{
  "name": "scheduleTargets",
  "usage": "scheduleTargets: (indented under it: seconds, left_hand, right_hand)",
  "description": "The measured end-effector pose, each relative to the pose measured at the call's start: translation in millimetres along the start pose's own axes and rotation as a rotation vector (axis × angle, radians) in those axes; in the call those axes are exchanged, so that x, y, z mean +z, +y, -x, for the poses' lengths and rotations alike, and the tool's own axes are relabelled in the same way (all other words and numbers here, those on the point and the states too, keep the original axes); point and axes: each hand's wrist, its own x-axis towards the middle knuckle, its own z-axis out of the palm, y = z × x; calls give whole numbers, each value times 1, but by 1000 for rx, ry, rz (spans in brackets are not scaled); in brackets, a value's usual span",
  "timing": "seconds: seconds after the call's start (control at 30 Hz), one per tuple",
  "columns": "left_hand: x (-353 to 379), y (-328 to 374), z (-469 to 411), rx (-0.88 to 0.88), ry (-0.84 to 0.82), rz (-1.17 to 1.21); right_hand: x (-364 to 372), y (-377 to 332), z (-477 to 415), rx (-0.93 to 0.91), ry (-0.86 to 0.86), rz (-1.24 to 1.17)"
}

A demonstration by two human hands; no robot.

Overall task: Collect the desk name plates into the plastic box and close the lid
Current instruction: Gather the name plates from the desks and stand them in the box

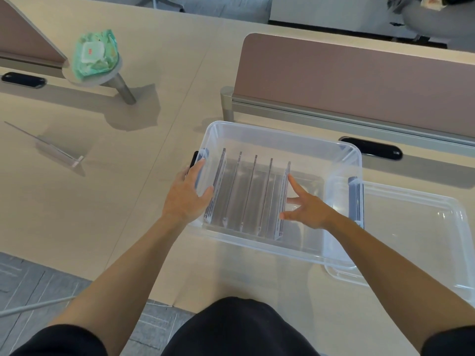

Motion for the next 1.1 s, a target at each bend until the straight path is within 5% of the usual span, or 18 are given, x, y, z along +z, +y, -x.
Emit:
scheduleTargets:
  seconds: [0.53, 0.67, 0.83, 1.1]
  left_hand:
    - [-1, 1, 1, -26, -15, 14]
    - [-4, 3, 1, -41, -53, 39]
    - [-24, 4, 5, -39, -85, 194]
    - [-82, -48, 44, -216, -2, 384]
  right_hand:
    - [1, 6, -5, -30, -15, 8]
    - [-2, 0, -3, -12, 105, 140]
    - [-13, -47, 0, -77, 381, 378]
    - [48, -170, 9, -333, 312, 391]
